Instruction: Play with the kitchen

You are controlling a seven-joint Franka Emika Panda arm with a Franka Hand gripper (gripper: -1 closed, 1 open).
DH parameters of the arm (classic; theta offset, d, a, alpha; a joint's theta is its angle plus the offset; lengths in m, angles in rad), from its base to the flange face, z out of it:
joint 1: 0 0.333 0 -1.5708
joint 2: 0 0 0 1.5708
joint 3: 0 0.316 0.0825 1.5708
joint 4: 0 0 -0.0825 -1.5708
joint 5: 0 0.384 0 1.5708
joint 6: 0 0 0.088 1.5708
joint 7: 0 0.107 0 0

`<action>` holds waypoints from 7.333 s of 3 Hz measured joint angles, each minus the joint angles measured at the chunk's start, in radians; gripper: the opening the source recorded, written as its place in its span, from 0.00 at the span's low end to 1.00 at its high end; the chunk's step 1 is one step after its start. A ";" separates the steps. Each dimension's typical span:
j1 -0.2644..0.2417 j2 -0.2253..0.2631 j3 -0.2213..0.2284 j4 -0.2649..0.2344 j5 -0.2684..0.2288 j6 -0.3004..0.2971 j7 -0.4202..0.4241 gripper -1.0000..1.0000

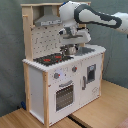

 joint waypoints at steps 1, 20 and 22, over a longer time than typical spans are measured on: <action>0.024 0.018 0.000 -0.003 0.000 -0.100 0.004 0.00; 0.348 1.132 0.171 -1.209 -0.777 0.326 0.592 0.00; 0.336 1.145 0.165 -1.211 -0.922 0.456 0.639 0.00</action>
